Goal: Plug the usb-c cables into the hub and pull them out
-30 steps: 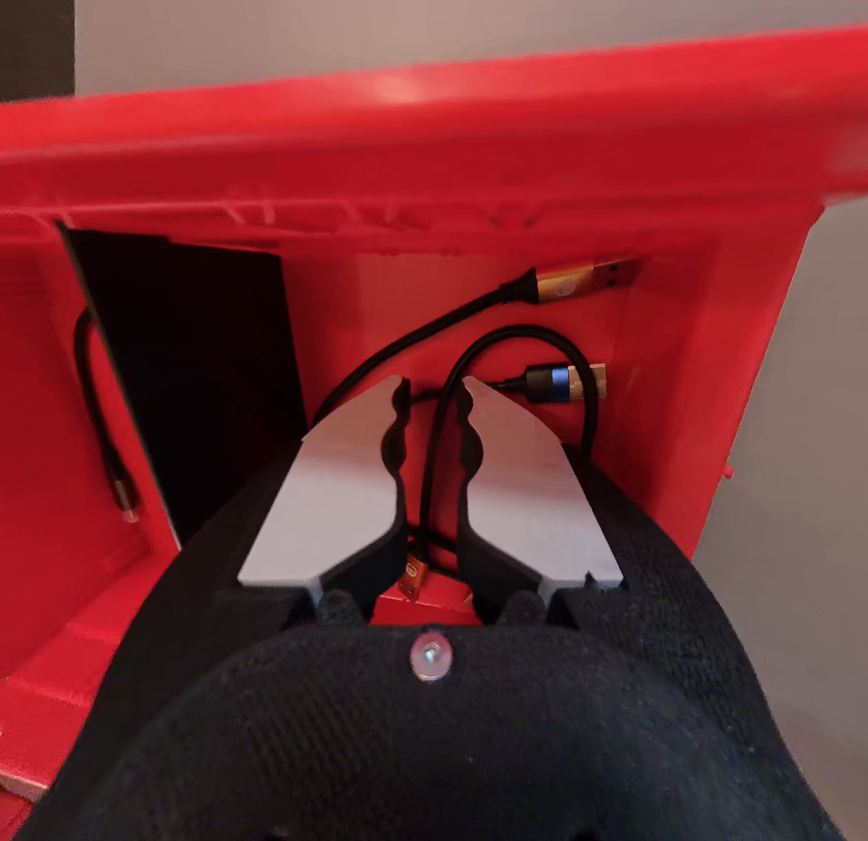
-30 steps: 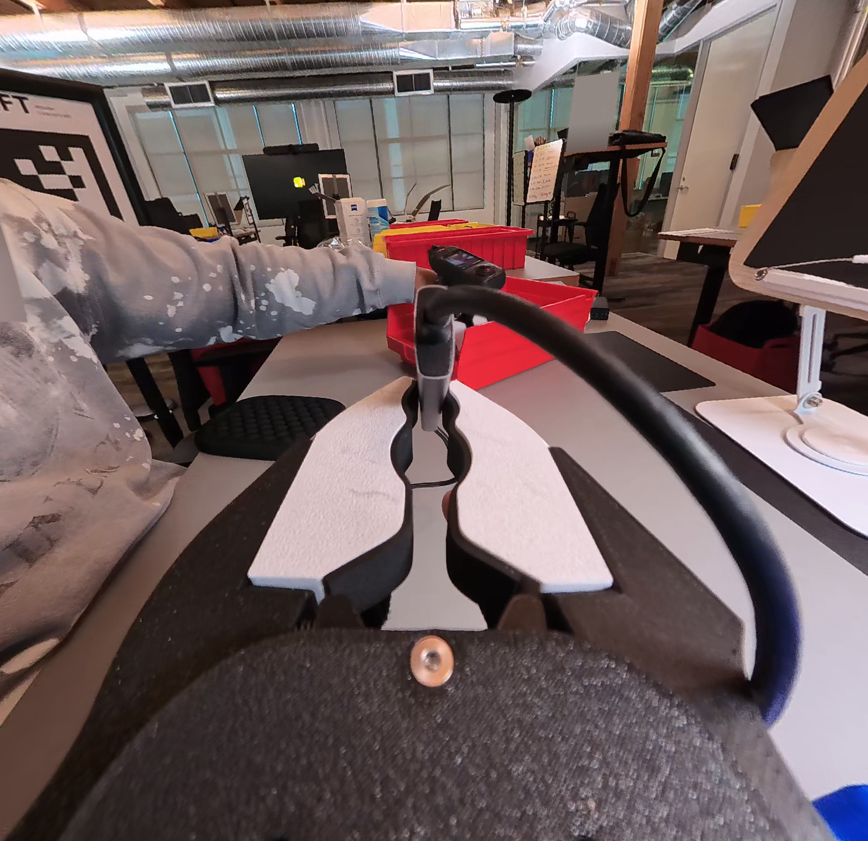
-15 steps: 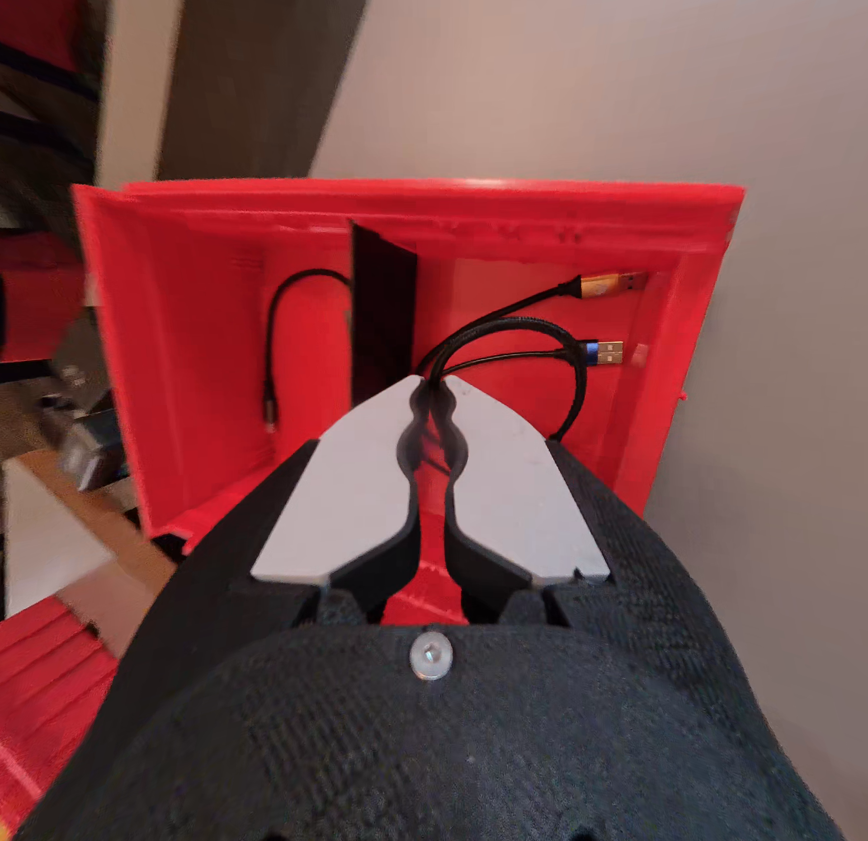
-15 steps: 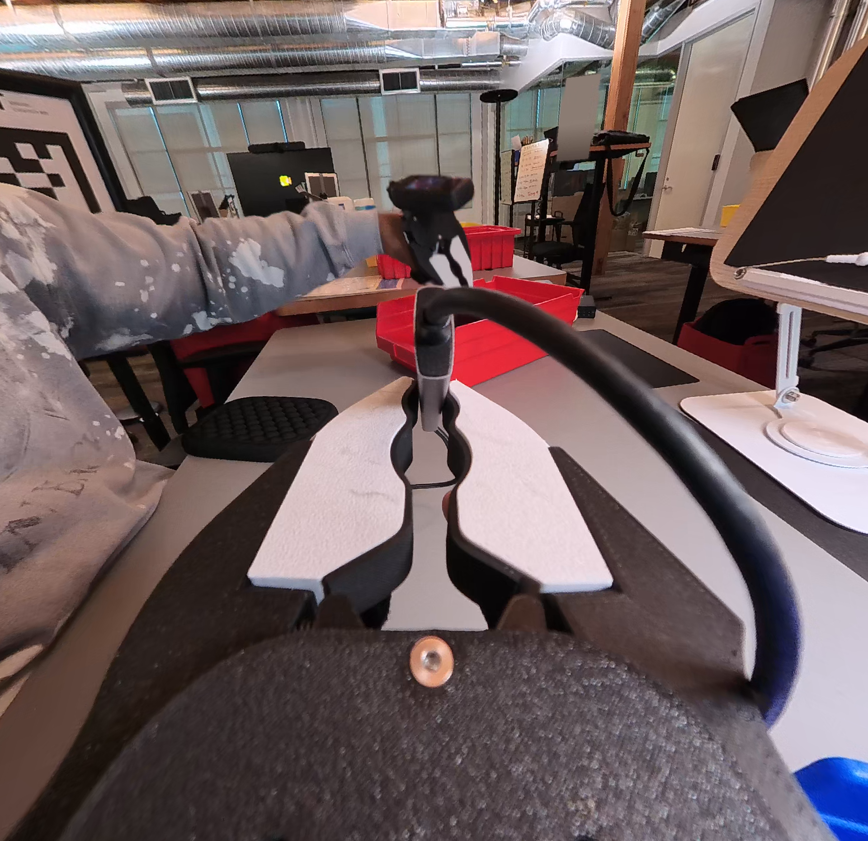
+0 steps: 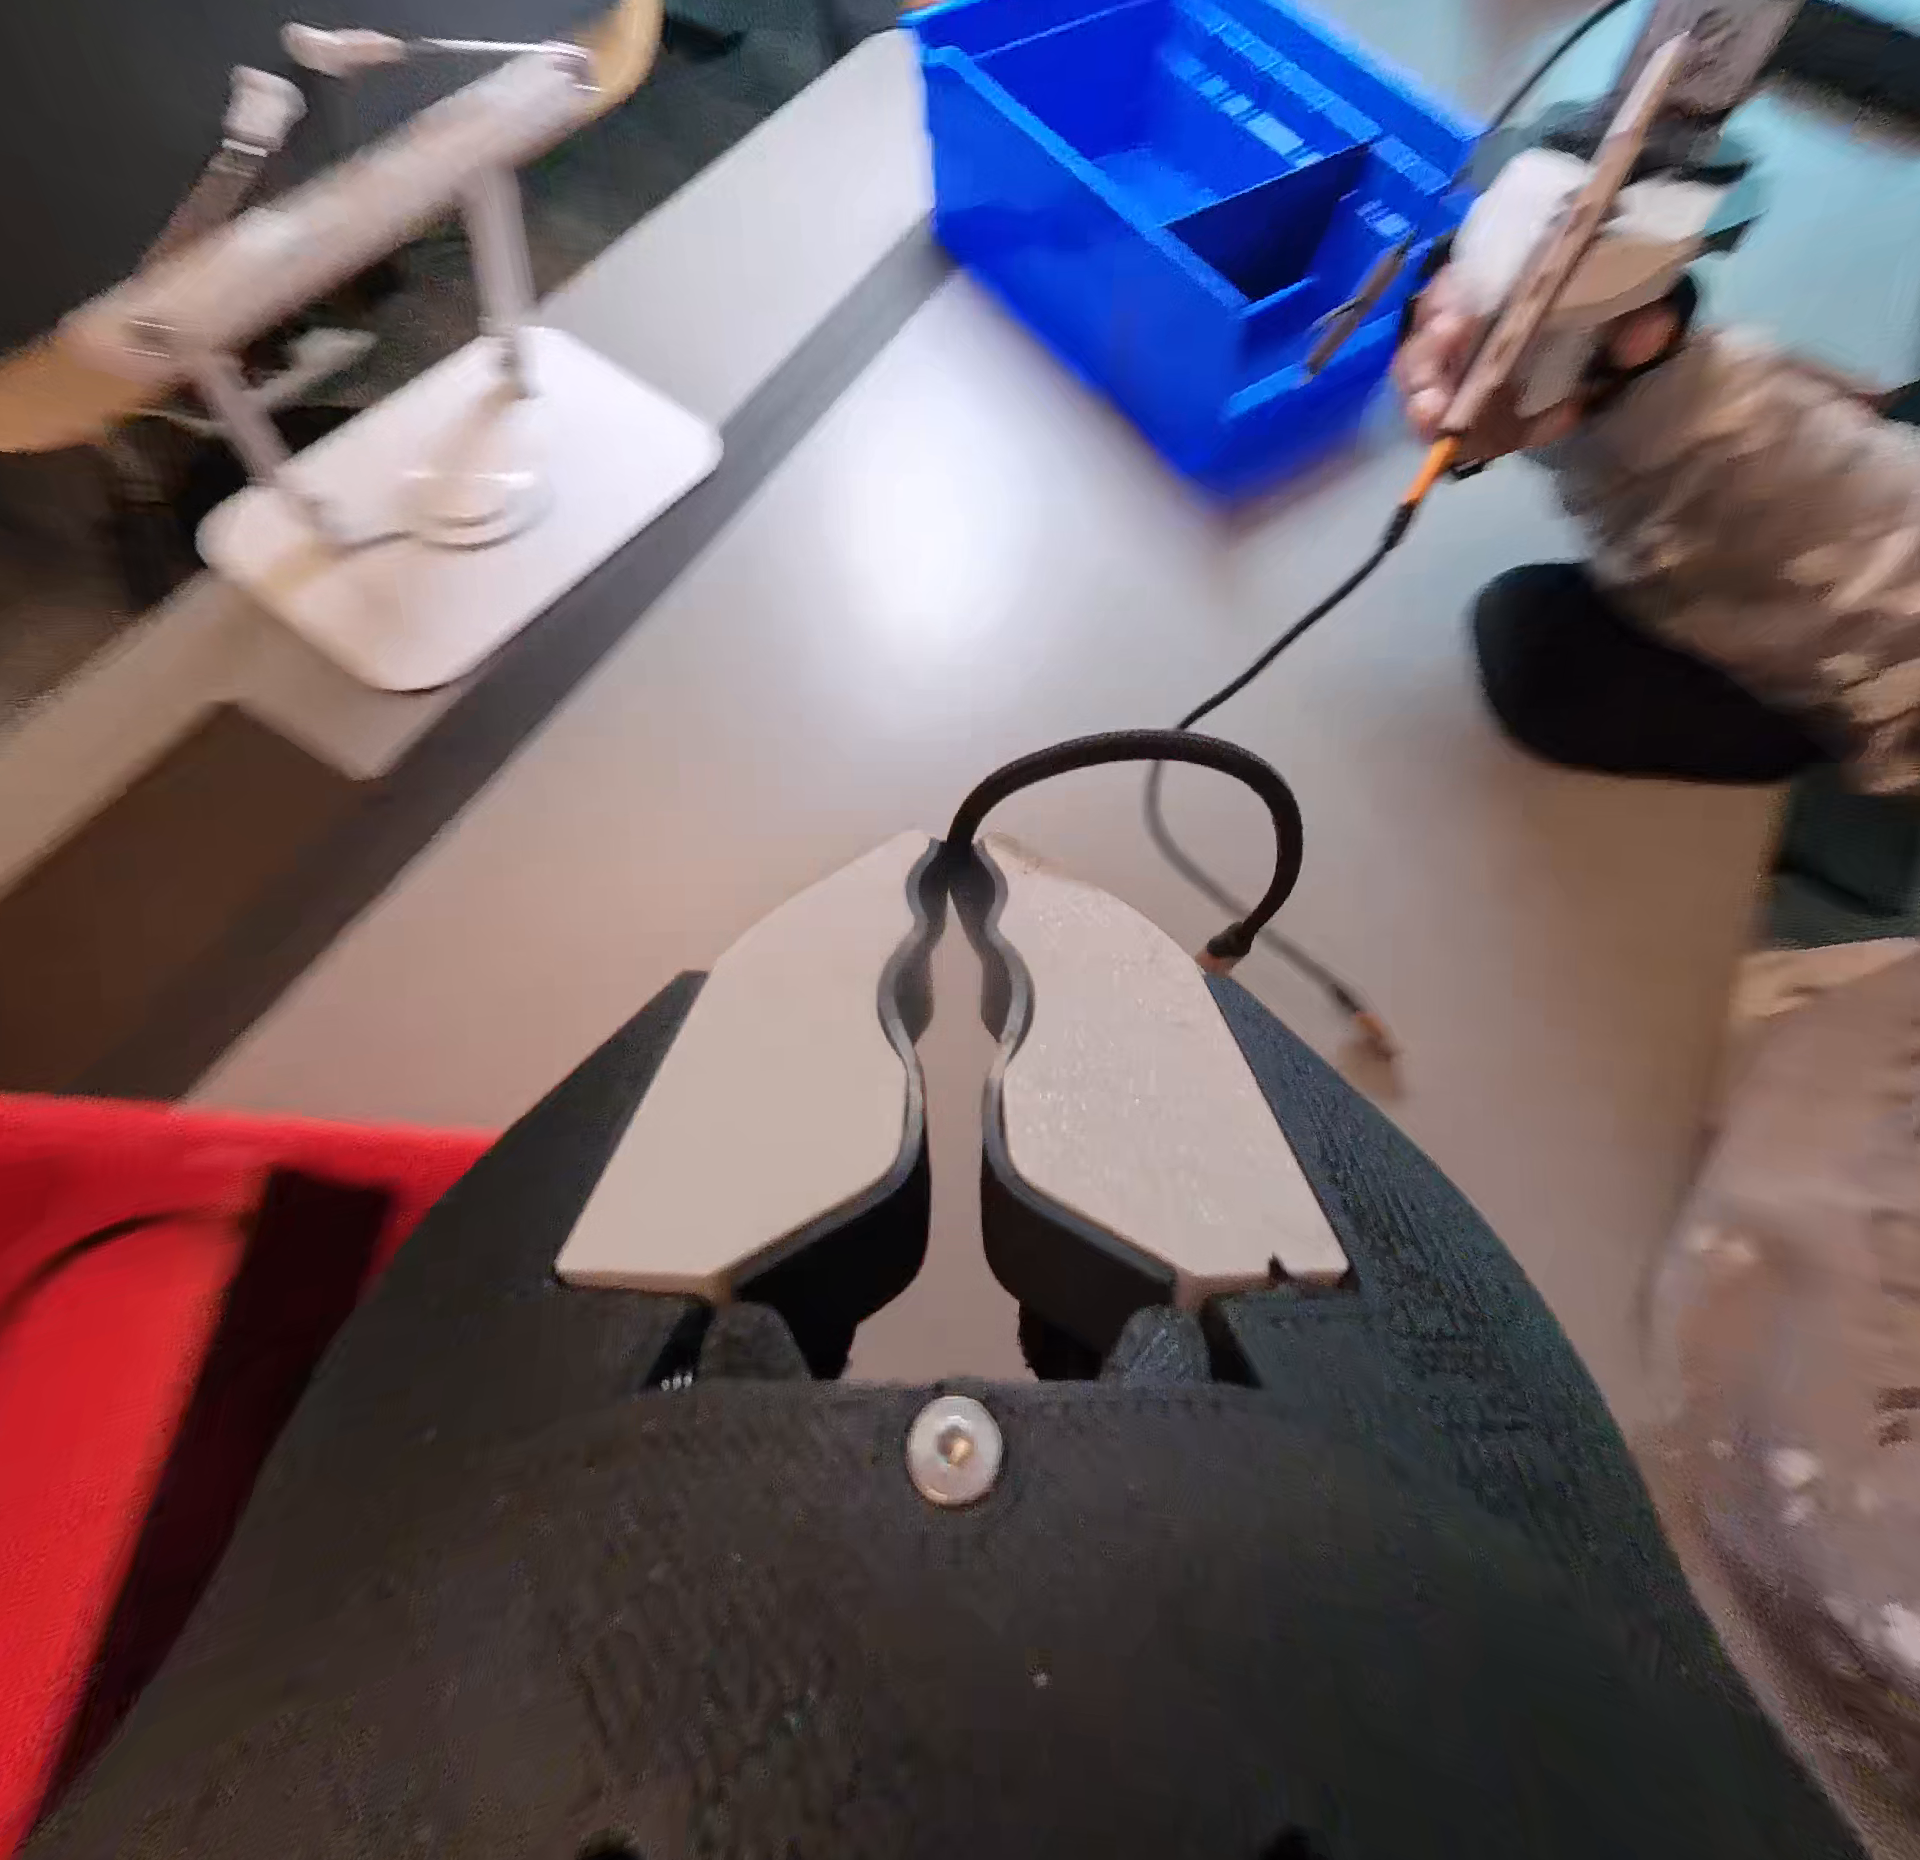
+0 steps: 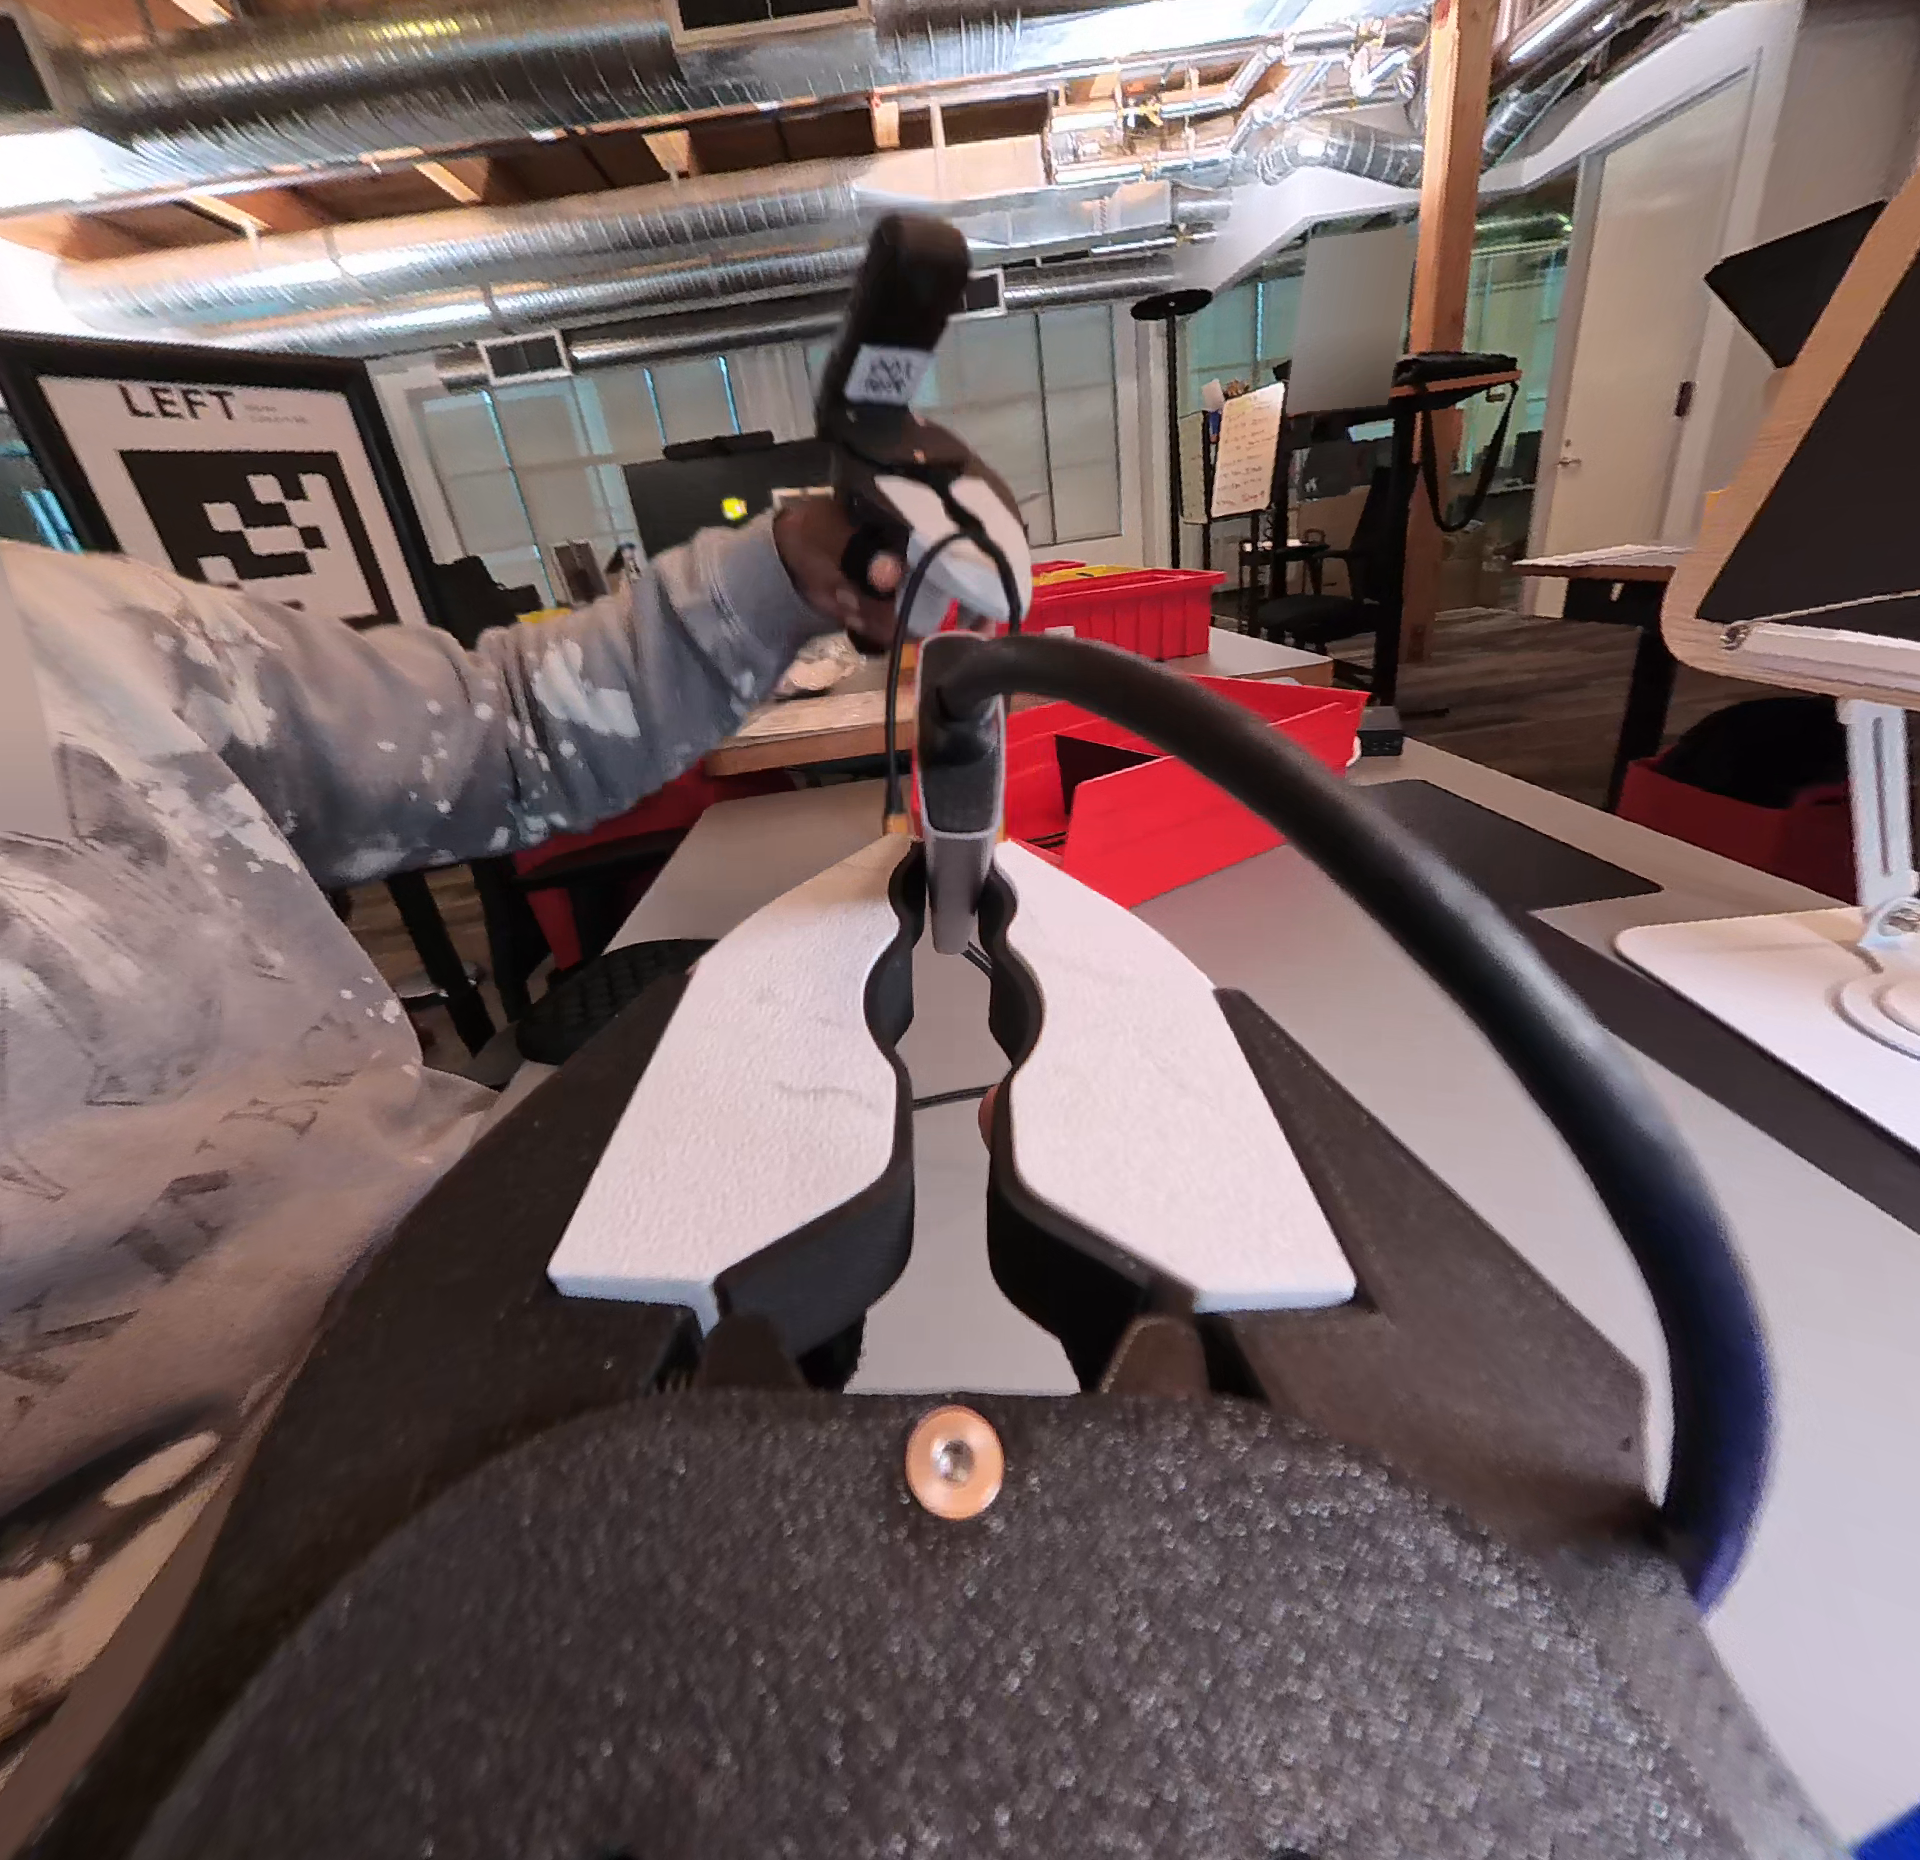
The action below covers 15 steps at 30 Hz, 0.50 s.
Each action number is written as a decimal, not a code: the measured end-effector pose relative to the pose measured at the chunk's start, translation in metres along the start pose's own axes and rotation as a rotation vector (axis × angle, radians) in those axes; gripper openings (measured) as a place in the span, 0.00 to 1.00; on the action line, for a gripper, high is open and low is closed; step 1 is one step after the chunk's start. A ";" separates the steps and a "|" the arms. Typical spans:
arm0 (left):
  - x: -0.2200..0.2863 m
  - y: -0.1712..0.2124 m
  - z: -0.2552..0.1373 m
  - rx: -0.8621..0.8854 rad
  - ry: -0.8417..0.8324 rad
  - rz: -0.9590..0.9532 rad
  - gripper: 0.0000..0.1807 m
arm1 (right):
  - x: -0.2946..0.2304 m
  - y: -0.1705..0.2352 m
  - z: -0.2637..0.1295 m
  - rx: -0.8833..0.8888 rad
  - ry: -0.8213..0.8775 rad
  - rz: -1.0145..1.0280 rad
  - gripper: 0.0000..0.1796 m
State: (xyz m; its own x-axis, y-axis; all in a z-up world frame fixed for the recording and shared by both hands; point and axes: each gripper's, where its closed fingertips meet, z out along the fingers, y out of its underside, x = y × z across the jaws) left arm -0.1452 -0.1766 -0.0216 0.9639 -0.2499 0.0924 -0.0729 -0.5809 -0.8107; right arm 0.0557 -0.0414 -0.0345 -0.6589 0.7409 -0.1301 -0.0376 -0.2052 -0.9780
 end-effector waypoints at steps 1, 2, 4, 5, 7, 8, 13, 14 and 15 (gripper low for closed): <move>0.011 0.004 0.016 0.021 0.055 -0.039 0.02 | -0.001 0.000 -0.001 0.004 -0.011 0.008 0.05; 0.020 0.009 0.033 0.036 0.105 -0.086 0.02 | -0.002 0.000 -0.001 0.004 -0.019 0.013 0.05; 0.029 0.023 0.065 0.044 0.170 -0.192 0.02 | -0.002 0.002 -0.002 -0.002 -0.027 0.018 0.05; 0.030 0.031 0.079 0.042 0.187 -0.241 0.02 | -0.002 0.003 -0.003 -0.005 -0.029 0.020 0.05; 0.025 0.046 0.103 0.052 0.189 -0.336 0.02 | -0.001 0.004 -0.005 -0.008 -0.029 0.025 0.05; 0.021 0.052 0.111 0.064 0.187 -0.379 0.02 | 0.000 0.004 -0.006 -0.010 -0.028 0.027 0.05; -0.002 0.079 0.132 0.066 0.110 -0.461 0.02 | 0.004 0.004 -0.011 -0.008 -0.024 0.035 0.05; -0.005 0.084 0.134 0.058 0.093 -0.460 0.02 | 0.004 0.004 -0.012 -0.008 -0.023 0.035 0.05; -0.006 0.089 0.136 0.047 0.082 -0.455 0.02 | 0.004 0.005 -0.012 -0.009 -0.023 0.037 0.05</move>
State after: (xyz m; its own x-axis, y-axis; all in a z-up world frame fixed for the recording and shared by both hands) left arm -0.1223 -0.1216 -0.1724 0.8716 -0.0391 0.4887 0.3665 -0.6101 -0.7025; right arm 0.0616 -0.0314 -0.0415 -0.6770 0.7178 -0.1624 -0.0065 -0.2264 -0.9740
